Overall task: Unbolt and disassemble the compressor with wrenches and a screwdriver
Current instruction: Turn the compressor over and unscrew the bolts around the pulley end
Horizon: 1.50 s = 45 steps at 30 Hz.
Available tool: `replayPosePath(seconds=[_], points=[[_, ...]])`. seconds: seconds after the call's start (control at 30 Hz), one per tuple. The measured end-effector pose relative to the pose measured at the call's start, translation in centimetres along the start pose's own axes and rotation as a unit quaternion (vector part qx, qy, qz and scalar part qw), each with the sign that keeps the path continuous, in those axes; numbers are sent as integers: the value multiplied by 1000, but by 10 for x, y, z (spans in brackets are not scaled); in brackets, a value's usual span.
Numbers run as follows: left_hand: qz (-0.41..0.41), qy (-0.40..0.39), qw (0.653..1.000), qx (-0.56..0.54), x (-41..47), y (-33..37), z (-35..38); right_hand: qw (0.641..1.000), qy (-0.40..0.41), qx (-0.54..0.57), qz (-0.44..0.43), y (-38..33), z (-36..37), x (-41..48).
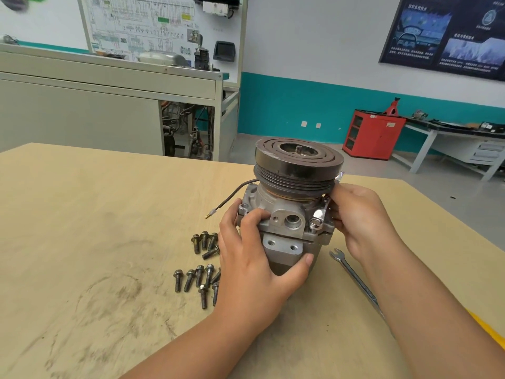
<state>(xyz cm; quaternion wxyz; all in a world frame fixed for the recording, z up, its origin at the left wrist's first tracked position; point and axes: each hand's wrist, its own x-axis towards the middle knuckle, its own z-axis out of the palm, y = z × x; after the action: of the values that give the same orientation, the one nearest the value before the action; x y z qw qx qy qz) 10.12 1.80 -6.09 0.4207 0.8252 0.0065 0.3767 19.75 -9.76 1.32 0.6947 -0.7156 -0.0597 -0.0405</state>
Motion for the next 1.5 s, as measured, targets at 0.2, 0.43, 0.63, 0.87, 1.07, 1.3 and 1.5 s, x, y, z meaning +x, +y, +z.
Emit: replayPosePath(seconds=[0.2,0.43,0.63,0.87,1.07,1.3,1.5], points=[[-9,-4,1000,-6,-1,1,-1,986,17,159,49,-17,-9,-3],[-12,-9,1000,-6,0,4,-3,962,-17,263,68,-35,-36,-47],[-3,-5,1000,-7,0,4,-2,975,-7,222,3,-21,-32,-88],[3,-4,1000,-6,1,3,-3,989,69,89,-92,-13,-27,-109],[3,-4,1000,-6,0,0,-2,991,74,83,-78,-20,-24,-115],[6,-3,1000,-7,0,1,-3,993,47,102,-43,-25,-18,-114],[3,-6,1000,-5,0,1,-2,990,27,137,10,-27,-30,-113]])
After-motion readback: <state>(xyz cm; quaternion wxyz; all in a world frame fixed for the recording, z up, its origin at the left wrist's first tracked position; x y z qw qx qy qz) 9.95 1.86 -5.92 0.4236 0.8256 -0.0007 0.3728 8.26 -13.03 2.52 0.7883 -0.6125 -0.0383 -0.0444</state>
